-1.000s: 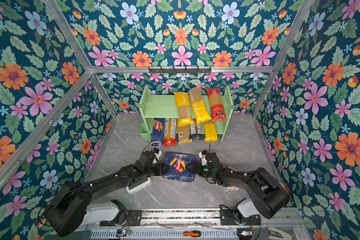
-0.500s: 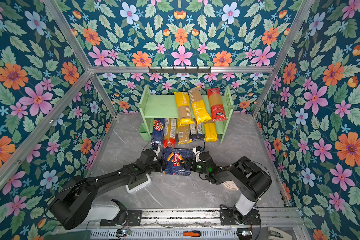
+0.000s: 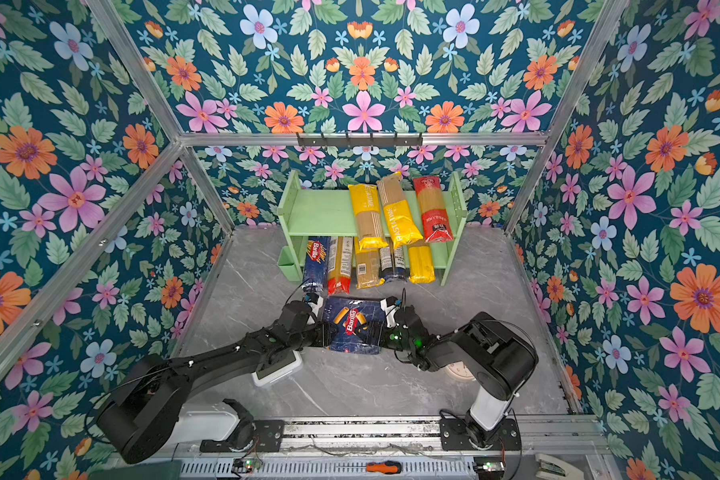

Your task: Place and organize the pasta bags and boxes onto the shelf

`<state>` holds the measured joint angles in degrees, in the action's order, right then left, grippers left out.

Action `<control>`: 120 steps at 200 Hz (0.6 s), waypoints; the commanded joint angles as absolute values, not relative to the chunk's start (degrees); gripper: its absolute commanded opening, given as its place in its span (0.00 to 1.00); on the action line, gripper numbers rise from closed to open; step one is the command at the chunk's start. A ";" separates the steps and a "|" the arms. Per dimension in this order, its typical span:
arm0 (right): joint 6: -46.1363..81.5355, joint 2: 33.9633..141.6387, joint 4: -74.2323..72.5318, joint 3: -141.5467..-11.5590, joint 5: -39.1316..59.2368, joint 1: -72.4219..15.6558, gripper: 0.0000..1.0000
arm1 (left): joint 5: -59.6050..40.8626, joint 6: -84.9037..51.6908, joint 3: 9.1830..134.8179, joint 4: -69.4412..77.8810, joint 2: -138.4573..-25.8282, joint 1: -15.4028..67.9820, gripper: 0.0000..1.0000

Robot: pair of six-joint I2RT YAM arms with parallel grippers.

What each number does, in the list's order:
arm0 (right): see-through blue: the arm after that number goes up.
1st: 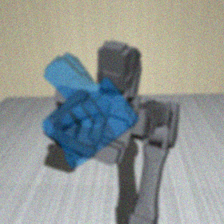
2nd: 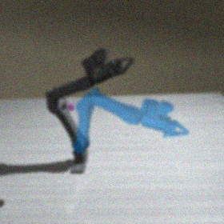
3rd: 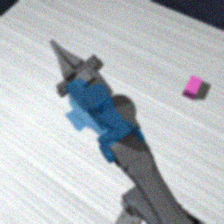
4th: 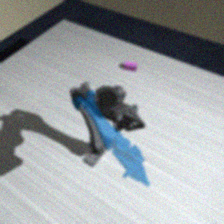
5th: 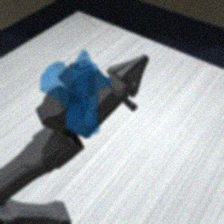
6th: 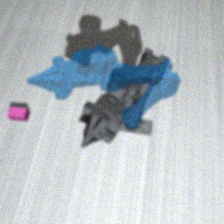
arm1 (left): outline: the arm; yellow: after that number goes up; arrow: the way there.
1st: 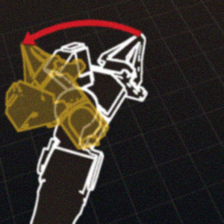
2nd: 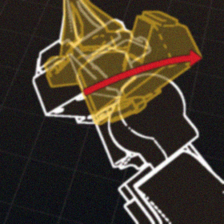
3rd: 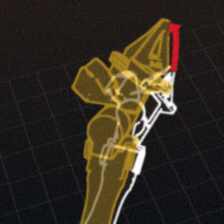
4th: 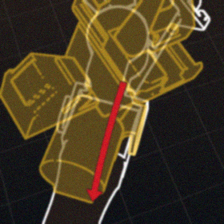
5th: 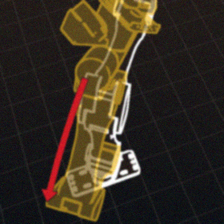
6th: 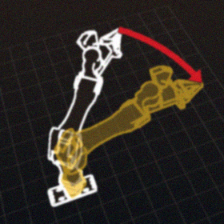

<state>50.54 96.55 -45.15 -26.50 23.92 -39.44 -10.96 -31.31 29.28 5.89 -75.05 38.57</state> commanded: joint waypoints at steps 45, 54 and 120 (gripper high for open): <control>50.49 85.24 -27.89 -24.24 28.49 -40.16 0.55 | -20.04 -30.77 28.79 4.48 -71.62 39.29 0.66; 50.36 83.95 -26.94 -24.07 28.18 -40.10 0.54 | -19.83 -30.76 28.78 4.09 -71.04 39.29 0.67; 49.20 74.09 -18.50 -23.51 25.90 -40.10 0.48 | -13.23 -28.55 32.42 -6.79 -62.26 39.29 0.88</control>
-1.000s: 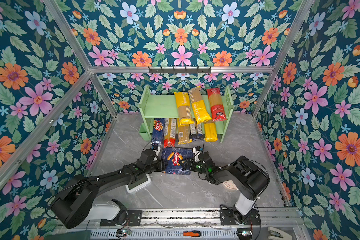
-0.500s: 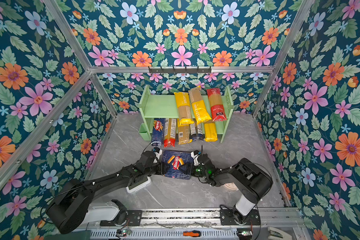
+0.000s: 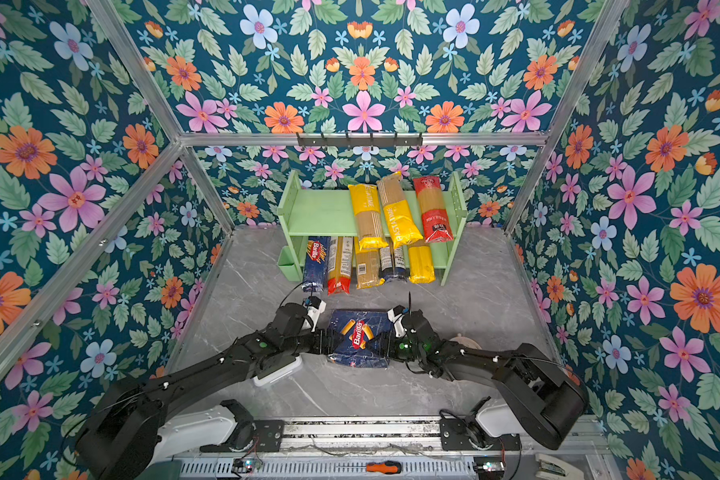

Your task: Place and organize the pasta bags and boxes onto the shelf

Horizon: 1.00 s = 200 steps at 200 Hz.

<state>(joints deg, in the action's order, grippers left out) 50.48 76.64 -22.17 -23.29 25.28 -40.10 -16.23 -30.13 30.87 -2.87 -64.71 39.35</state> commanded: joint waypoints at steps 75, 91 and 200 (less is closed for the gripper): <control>46.46 54.44 3.10 -27.83 22.20 -40.18 0.47 | -2.78 -27.90 37.90 -20.60 -53.69 39.27 0.94; 45.44 50.64 8.99 -30.67 21.54 -40.20 0.46 | -1.58 -28.17 39.11 -22.30 -52.37 39.20 0.95; 37.96 47.37 29.90 -56.21 19.20 -40.23 0.45 | 4.68 -28.06 47.69 -30.56 -46.17 39.20 0.98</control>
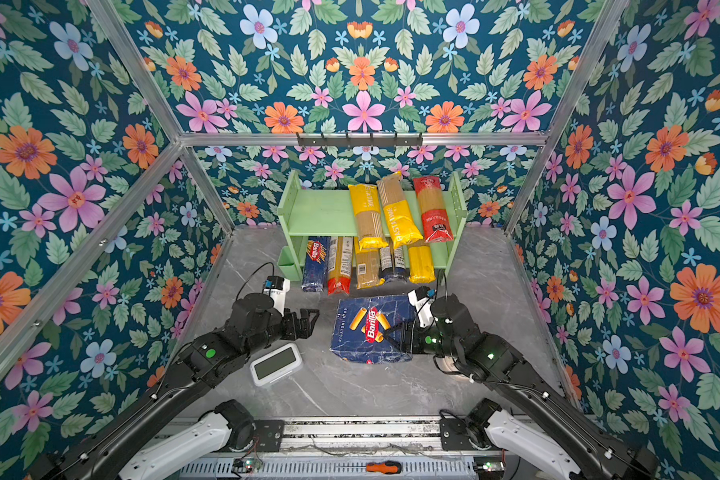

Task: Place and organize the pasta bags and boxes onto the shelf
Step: 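Lift the box with the right gripper while the left gripper withdraws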

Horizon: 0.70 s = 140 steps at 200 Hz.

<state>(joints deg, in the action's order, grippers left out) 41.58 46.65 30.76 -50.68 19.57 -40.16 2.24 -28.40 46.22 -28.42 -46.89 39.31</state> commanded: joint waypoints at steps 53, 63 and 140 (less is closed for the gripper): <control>32.09 55.57 35.03 -73.14 17.85 -40.15 0.45 | 5.90 -27.40 51.04 -32.07 -45.35 39.20 0.98; 30.99 57.71 35.62 -76.44 17.67 -40.10 0.45 | 6.30 -27.04 51.64 -32.62 -45.27 39.20 0.98; 26.69 76.80 35.69 -98.79 19.86 -32.82 0.45 | 9.74 -25.23 55.94 -37.17 -43.18 39.20 1.00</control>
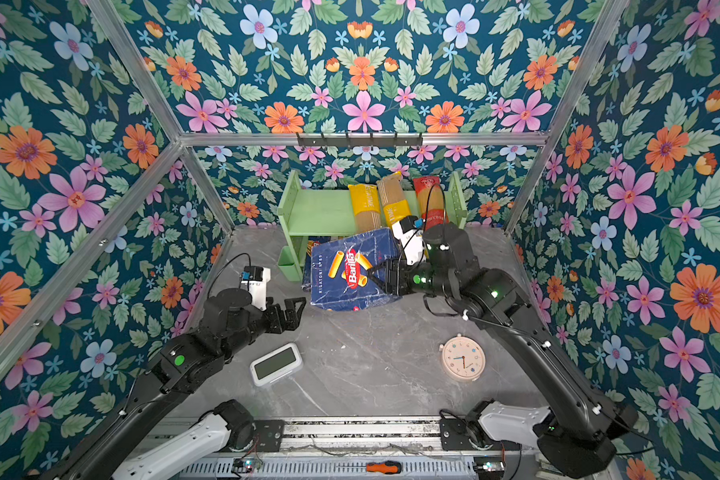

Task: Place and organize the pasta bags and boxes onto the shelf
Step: 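Lift the box with the right gripper while the left gripper withdraws, then lower the rigatoni box flat onto the top tier with the right gripper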

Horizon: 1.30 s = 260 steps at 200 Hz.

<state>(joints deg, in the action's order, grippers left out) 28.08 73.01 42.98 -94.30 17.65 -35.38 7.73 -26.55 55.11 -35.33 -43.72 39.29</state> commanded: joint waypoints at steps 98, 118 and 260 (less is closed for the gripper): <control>24.08 115.52 44.55 -147.10 21.54 -29.22 0.45 | 11.86 -24.24 58.19 -37.60 -43.77 39.20 1.00; 25.49 123.02 46.91 -157.00 21.46 -28.03 0.45 | 12.48 -24.18 58.01 -37.83 -43.69 39.24 1.00; 31.01 134.08 41.18 -158.92 22.76 -27.15 0.71 | 13.83 -24.26 57.13 -36.76 -44.60 39.20 1.00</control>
